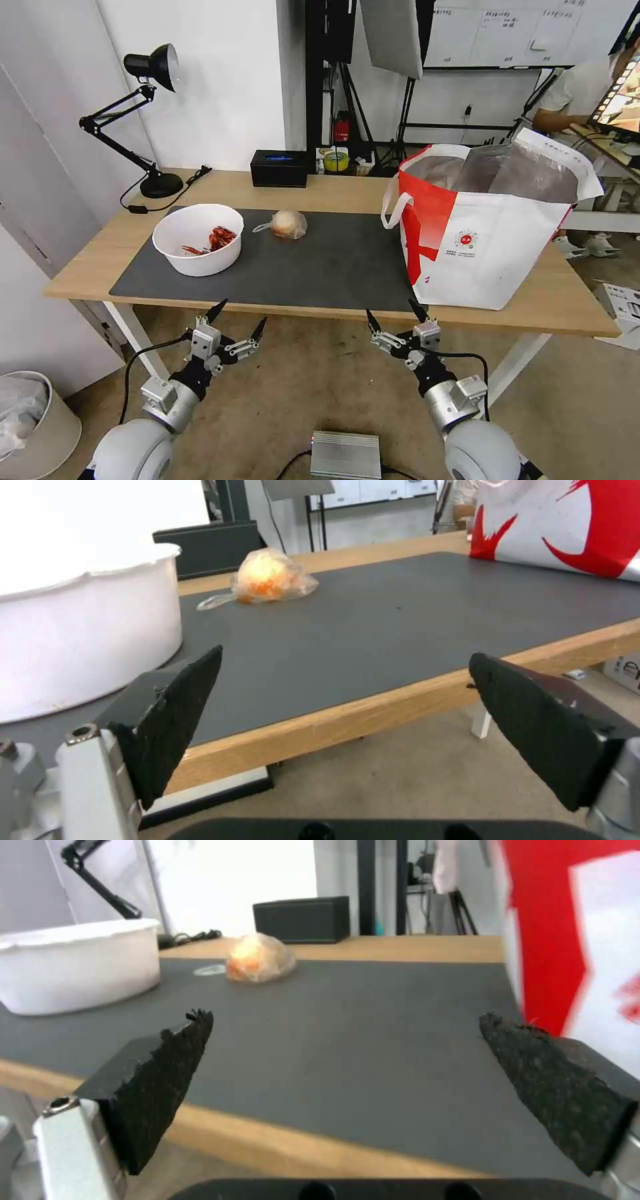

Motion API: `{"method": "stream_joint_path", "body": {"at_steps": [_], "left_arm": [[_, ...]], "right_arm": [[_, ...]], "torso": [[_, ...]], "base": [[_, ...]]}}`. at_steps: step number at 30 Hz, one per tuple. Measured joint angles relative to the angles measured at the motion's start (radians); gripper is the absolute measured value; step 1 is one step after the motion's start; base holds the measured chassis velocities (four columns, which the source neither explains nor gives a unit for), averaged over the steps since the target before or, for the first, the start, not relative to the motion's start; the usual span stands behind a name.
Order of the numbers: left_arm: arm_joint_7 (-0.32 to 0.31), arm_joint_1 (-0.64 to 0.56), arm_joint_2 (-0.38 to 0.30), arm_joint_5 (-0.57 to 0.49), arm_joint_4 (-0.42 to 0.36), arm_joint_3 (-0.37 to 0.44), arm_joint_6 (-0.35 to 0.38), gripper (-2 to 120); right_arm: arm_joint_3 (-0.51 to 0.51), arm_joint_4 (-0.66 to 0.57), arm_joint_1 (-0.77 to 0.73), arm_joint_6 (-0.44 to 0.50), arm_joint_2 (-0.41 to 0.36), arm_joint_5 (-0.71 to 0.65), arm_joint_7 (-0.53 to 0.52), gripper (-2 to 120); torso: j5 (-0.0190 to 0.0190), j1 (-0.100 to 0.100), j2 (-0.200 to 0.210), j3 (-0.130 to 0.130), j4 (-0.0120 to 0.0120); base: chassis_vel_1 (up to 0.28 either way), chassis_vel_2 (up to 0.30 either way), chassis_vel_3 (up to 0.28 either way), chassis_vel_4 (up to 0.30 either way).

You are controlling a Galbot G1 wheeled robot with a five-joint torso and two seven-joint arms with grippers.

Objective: Pick up the trash from the table and place it into the takeout bag.

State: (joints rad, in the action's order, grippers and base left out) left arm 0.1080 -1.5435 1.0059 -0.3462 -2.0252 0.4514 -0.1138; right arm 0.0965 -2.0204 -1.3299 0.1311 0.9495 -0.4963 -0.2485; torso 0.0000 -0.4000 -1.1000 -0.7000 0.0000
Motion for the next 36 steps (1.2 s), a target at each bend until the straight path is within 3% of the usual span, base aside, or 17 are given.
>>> {"method": "stream_joint_path", "body": {"at_steps": [6,11,17,18,24,36], "left_arm": [[0.001,-0.004,0.003,0.001,-0.001,0.004,-0.001,100],[0.001,-0.017,-0.004,0.001,-0.005,0.022,-0.001,100],[0.000,-0.026,-0.003,0.000,-0.004,0.033,-0.004,100],[0.001,-0.032,0.003,0.000,-0.002,0.038,-0.009,100],[0.001,-0.031,0.008,-0.006,0.004,0.049,-0.015,100],[0.001,-0.027,0.007,-0.018,0.019,0.060,-0.021,100]], "right_arm": [[-0.067,0.036,0.169,-0.071,0.000,-0.113,0.002,100],[-0.188,0.093,0.406,-0.157,0.009,-0.228,-0.030,100],[-0.260,0.138,0.524,-0.192,0.028,-0.306,-0.056,100],[-0.307,0.188,0.619,-0.212,0.055,-0.364,-0.074,100],[-0.382,0.352,0.818,-0.241,0.147,-0.418,-0.093,100],[-0.456,0.634,1.014,-0.302,0.270,-0.464,-0.041,100]], "torso": [[0.0001,0.000,0.000,0.000,-0.0001],[0.0000,0.000,0.000,0.000,0.0003],[0.0000,0.000,0.000,0.000,0.0001],[-0.0002,0.000,0.000,0.000,0.0001],[-0.0001,0.000,0.000,0.000,0.0001],[-0.0001,0.000,0.000,0.000,0.0001]], "base": [[0.000,0.000,0.000,0.000],[0.000,0.000,0.000,0.000],[0.000,0.000,0.000,0.000],[0.000,0.000,0.000,0.000],[0.000,0.000,0.000,0.000],[0.000,0.000,0.000,0.000]]}}
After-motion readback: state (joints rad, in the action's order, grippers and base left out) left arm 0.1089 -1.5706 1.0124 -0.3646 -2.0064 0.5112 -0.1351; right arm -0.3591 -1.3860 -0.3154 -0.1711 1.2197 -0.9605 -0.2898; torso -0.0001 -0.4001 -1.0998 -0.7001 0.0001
